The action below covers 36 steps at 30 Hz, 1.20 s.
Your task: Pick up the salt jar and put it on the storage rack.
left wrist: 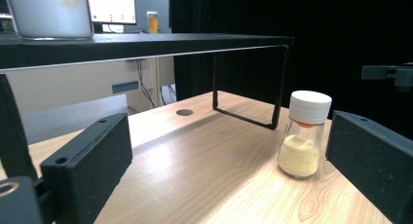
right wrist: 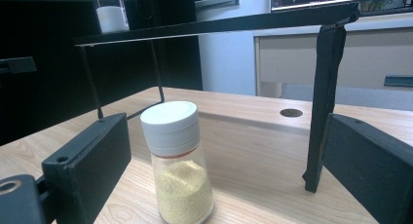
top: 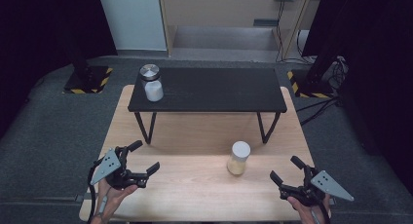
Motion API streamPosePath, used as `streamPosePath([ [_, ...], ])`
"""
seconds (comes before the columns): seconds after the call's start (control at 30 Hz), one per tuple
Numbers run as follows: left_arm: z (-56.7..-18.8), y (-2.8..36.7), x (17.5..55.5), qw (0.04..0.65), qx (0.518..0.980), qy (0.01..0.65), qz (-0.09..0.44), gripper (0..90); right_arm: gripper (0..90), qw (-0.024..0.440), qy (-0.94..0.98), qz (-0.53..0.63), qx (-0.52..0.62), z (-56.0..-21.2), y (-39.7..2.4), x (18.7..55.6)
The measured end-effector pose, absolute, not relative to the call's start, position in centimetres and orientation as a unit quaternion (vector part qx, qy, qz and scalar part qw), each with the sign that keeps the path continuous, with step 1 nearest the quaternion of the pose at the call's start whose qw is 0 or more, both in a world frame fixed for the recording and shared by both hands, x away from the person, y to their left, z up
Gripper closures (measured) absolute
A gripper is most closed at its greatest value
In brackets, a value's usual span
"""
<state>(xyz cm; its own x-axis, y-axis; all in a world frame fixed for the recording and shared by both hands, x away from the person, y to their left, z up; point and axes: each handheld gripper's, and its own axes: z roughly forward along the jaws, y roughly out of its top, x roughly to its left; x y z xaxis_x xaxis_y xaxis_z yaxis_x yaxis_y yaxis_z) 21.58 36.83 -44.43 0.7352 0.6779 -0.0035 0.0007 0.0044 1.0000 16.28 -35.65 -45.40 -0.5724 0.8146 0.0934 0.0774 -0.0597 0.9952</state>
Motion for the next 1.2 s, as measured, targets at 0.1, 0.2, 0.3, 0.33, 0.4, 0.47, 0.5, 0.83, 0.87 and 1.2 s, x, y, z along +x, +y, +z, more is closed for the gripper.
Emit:
streamPosePath([
  [0.1,-44.4,37.0,21.5,0.655,0.662,0.258,0.258,0.0,4.5,0.290,0.622,0.633,0.358,-45.4,-35.6,16.3],
  [0.2,-44.4,37.0,21.4,0.655,0.663,0.258,0.254,0.0,4.5,0.290,0.623,0.632,0.358,-45.4,-35.6,16.4],
  [0.3,-44.3,37.1,21.3,0.656,0.663,0.256,0.253,0.0,4.4,0.291,0.624,0.632,0.356,-45.4,-35.6,16.4],
  [0.33,-44.3,37.1,21.3,0.657,0.664,0.255,0.251,0.0,4.3,0.292,0.623,0.632,0.357,-45.5,-35.6,16.4],
  [0.4,-44.3,37.3,21.3,0.654,0.666,0.256,0.251,0.0,4.4,0.292,0.622,0.632,0.359,-45.5,-35.7,16.4],
  [0.47,-44.4,37.5,21.3,0.653,0.667,0.260,0.248,0.0,4.4,0.293,0.621,0.632,0.360,-45.5,-35.7,16.4],
  [0.5,-44.4,37.5,21.3,0.653,0.667,0.260,0.248,0.0,4.4,0.293,0.621,0.631,0.360,-45.5,-35.7,16.4],
  [0.83,-44.6,37.9,21.5,0.654,0.666,0.263,0.243,0.0,4.1,0.294,0.621,0.633,0.357,-45.5,-35.6,16.5],
  [0.87,-44.6,37.9,21.5,0.654,0.666,0.263,0.243,0.0,4.0,0.295,0.621,0.632,0.357,-45.5,-35.6,16.5],
  [1.2,-44.6,37.8,21.7,0.654,0.670,0.259,0.238,0.0,3.7,0.298,0.623,0.630,0.355,-45.6,-35.6,16.6],
])
